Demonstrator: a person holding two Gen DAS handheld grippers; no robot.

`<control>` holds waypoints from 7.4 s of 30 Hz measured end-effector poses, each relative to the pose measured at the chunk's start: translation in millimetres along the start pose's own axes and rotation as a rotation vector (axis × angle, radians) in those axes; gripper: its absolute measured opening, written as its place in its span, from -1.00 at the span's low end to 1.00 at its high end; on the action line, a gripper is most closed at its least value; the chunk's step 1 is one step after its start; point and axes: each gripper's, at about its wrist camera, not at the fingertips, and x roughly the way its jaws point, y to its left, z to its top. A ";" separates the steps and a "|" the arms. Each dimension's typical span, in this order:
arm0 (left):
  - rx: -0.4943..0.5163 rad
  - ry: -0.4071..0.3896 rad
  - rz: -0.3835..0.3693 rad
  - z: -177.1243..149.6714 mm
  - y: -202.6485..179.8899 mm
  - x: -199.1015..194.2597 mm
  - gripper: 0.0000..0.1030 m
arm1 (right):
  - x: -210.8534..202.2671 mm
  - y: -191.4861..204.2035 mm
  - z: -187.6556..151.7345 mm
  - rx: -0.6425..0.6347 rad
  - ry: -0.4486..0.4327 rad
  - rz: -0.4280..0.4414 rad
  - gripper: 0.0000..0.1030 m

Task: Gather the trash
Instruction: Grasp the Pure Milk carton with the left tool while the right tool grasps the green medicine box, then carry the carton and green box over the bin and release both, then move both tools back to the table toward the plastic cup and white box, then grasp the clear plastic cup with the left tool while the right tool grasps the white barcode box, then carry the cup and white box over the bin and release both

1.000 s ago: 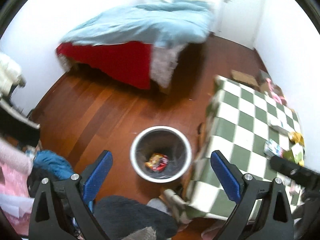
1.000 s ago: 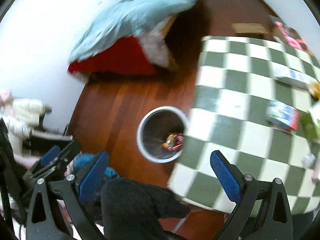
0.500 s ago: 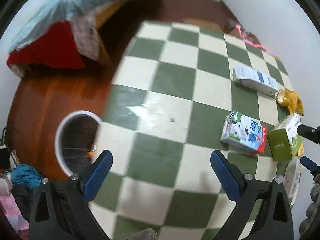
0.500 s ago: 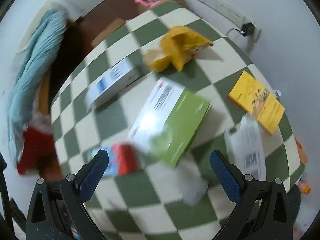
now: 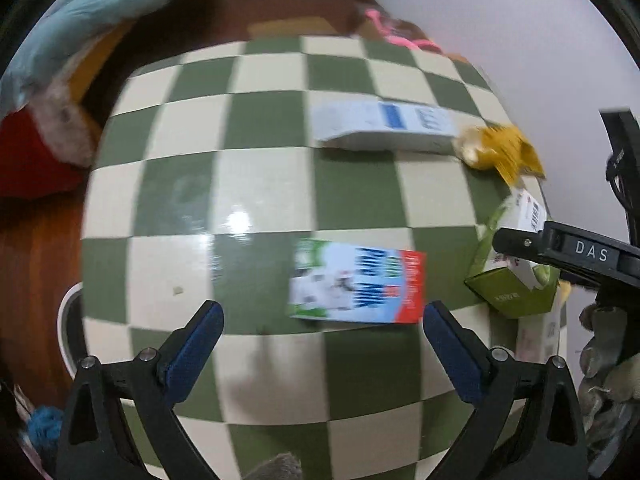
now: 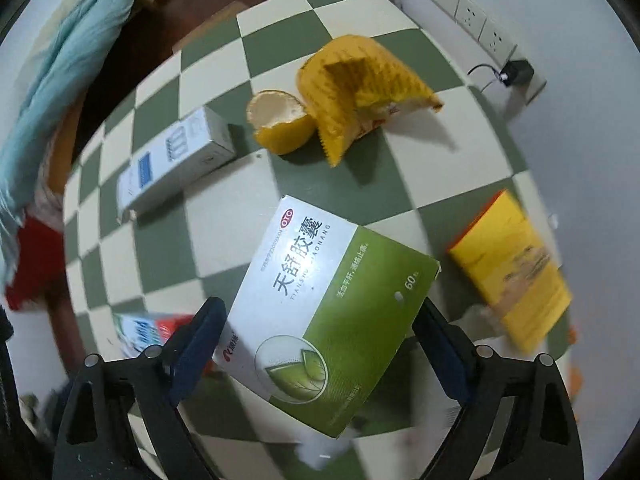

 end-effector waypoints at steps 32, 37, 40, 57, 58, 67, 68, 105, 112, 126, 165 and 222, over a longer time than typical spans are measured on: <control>0.010 -0.210 0.200 -11.8 -5.6 -48.7 0.70 | -36.6 37.1 -18.2 -0.199 -0.109 0.049 0.66; -0.028 -0.310 0.225 -20.9 32.0 -96.3 0.70 | -71.5 79.8 -45.9 -0.289 -0.179 0.118 0.66; -0.060 -0.357 0.240 -31.0 53.8 -124.3 0.70 | -89.5 107.5 -62.4 -0.332 -0.204 0.181 0.66; -0.292 -0.416 0.383 -107.8 221.2 -193.2 0.70 | -68.0 332.3 -161.3 -0.648 -0.127 0.346 0.66; -0.312 -0.400 0.378 -111.5 233.7 -187.8 0.70 | -57.3 345.0 -164.7 -0.661 -0.111 0.340 0.66; -0.613 -0.202 0.104 -151.9 366.4 -96.7 0.72 | 46.9 434.0 -174.3 -0.753 0.040 0.234 0.66; -0.637 -0.184 0.085 -155.0 376.5 -88.4 0.72 | 60.7 444.9 -176.7 -0.773 0.064 0.213 0.66; -0.644 -0.105 0.372 -218.9 370.6 -118.6 0.94 | 75.5 435.7 -243.1 -0.868 0.089 0.024 1.00; -0.623 -0.158 0.390 -227.6 347.3 -152.1 0.94 | 27.4 421.9 -250.0 -0.856 0.027 0.075 1.00; -0.587 -0.291 0.422 -236.1 291.4 -238.9 0.94 | -95.7 365.7 -262.4 -0.780 -0.080 0.303 1.00; 0.002 0.009 0.275 -83.5 -24.2 3.9 0.93 | -1.3 -88.5 -97.0 -0.039 -0.033 0.002 -0.03; -0.087 -0.368 0.288 -83.0 75.0 -194.5 -0.27 | -139.2 152.0 -159.5 -0.373 -0.255 0.326 -0.07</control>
